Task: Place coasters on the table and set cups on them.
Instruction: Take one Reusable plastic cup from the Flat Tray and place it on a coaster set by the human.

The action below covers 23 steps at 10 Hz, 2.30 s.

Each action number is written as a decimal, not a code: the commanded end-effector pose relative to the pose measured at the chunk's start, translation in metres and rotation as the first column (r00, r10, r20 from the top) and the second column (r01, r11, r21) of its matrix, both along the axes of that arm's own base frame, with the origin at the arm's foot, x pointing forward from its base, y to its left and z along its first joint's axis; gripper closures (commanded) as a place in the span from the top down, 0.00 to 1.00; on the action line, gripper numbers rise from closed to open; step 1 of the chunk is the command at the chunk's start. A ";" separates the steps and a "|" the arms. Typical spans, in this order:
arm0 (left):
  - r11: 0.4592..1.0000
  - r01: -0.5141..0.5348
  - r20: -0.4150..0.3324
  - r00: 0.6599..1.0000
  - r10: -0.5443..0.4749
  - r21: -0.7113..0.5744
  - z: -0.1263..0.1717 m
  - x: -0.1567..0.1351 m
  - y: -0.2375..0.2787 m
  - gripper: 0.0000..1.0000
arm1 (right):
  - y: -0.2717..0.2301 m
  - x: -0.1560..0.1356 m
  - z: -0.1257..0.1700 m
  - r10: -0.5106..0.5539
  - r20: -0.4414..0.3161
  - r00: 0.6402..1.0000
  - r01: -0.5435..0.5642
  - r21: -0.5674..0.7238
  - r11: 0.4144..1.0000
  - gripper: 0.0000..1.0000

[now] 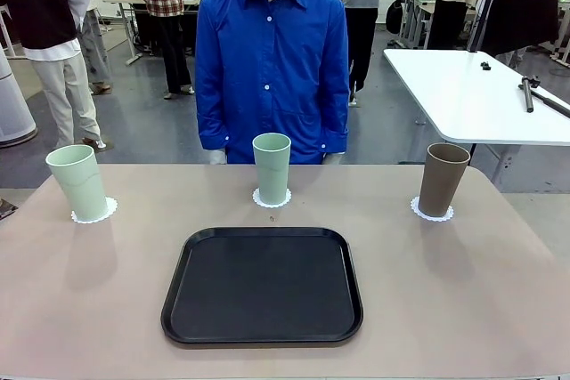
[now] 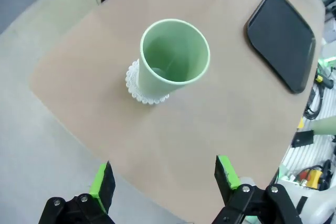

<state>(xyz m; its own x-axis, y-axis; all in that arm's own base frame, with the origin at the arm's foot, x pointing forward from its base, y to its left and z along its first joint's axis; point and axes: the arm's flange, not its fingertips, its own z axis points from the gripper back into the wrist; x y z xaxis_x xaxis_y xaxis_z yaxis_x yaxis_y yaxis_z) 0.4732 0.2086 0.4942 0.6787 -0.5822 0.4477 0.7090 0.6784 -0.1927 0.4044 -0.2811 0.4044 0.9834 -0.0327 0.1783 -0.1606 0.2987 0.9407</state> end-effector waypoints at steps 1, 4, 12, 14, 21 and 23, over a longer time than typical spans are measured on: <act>0.992 -0.068 -0.049 0.996 0.074 0.106 0.017 -0.019 -0.034 1.00 | 0.000 0.000 0.000 -0.003 -0.003 1.000 0.003 -0.003 1.000 1.00; 0.950 -0.136 -0.009 0.990 0.144 0.280 0.023 -0.019 -0.102 1.00 | 0.000 0.000 0.000 -0.003 -0.003 1.000 0.003 -0.003 1.000 1.00; 0.936 -0.118 -0.028 0.991 0.134 0.331 0.010 -0.011 -0.151 1.00 | 0.000 0.000 0.000 -0.003 -0.003 1.000 0.003 -0.003 1.000 1.00; 0.936 -0.118 -0.028 0.991 0.134 0.331 0.010 -0.011 -0.151 1.00 | 0.000 0.000 0.000 -0.003 -0.003 1.000 0.003 -0.003 1.000 1.00; 0.936 -0.118 -0.028 0.991 0.134 0.331 0.010 -0.011 -0.151 1.00 | 0.000 0.000 0.000 -0.003 -0.003 1.000 0.003 -0.003 1.000 1.00; 0.920 -0.238 -0.058 0.962 0.268 0.313 -0.023 -0.051 -0.147 1.00 | 0.000 0.000 0.000 -0.003 -0.003 1.000 0.003 -0.003 1.000 1.00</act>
